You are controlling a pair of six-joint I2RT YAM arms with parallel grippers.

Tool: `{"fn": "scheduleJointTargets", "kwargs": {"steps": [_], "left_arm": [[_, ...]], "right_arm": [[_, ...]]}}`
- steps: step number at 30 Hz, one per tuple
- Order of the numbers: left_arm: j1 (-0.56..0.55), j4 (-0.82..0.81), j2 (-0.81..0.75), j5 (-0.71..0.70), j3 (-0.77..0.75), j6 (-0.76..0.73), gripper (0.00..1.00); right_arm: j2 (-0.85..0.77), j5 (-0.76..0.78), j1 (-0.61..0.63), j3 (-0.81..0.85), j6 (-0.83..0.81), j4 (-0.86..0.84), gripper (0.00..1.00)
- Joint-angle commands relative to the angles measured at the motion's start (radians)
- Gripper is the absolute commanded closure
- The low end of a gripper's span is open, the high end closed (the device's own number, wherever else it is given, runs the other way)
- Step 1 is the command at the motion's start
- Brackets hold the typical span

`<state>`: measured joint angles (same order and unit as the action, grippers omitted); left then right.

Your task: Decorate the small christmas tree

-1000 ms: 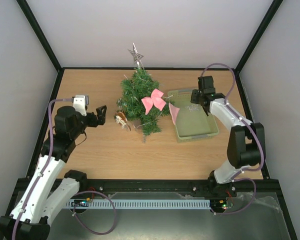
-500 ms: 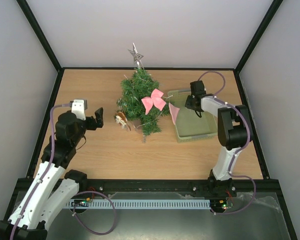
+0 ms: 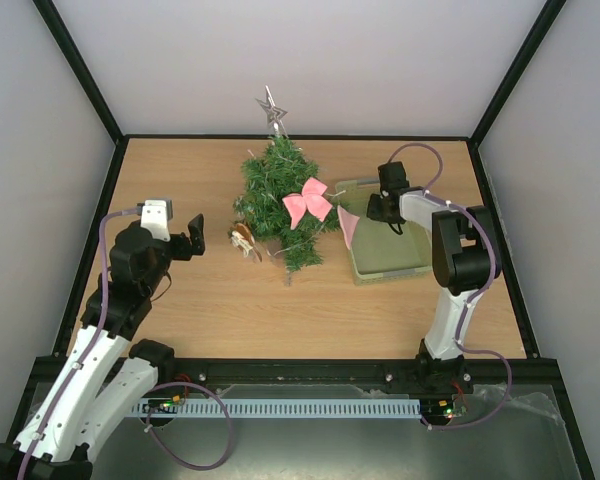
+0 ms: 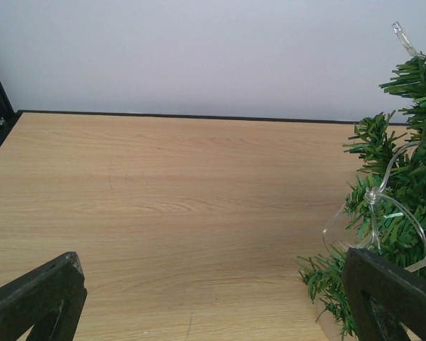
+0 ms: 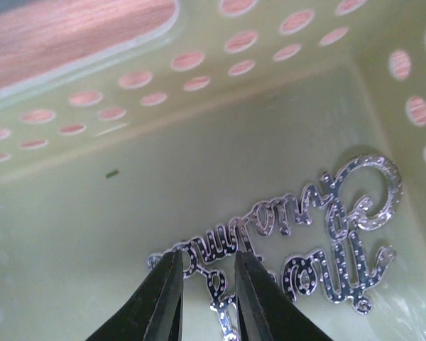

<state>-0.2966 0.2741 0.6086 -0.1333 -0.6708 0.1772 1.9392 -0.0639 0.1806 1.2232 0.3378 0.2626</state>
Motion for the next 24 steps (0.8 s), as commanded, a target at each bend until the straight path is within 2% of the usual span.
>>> {"fn": "scheduleJointTargets", "kwargs": {"steps": [1,6,11,20,22,24], "left_arm": [[-0.006,-0.032,-0.006,-0.019,0.011,-0.015,0.0],[-0.008,-0.031,-0.009,-0.022,0.014,-0.016,0.0],[-0.01,-0.03,-0.015,-0.026,0.015,-0.016,0.0],[-0.013,-0.031,-0.013,-0.026,0.015,-0.015,0.0],[-0.012,-0.032,-0.014,-0.025,0.016,-0.015,0.0],[-0.012,-0.035,-0.014,-0.026,0.017,-0.015,0.0]], "right_arm": [[0.003,-0.041,-0.002,0.001,-0.094,0.08,0.81],[-0.013,-0.086,-0.001,-0.019,-0.159,0.125,0.8],[-0.029,-0.039,-0.001,-0.044,-0.181,0.171,0.8],[-0.192,-0.016,-0.002,-0.039,-0.152,0.227,0.82],[-0.212,0.02,-0.002,-0.042,-0.088,0.196,0.75],[-0.217,0.079,-0.001,-0.055,-0.012,0.159,0.64]]}}
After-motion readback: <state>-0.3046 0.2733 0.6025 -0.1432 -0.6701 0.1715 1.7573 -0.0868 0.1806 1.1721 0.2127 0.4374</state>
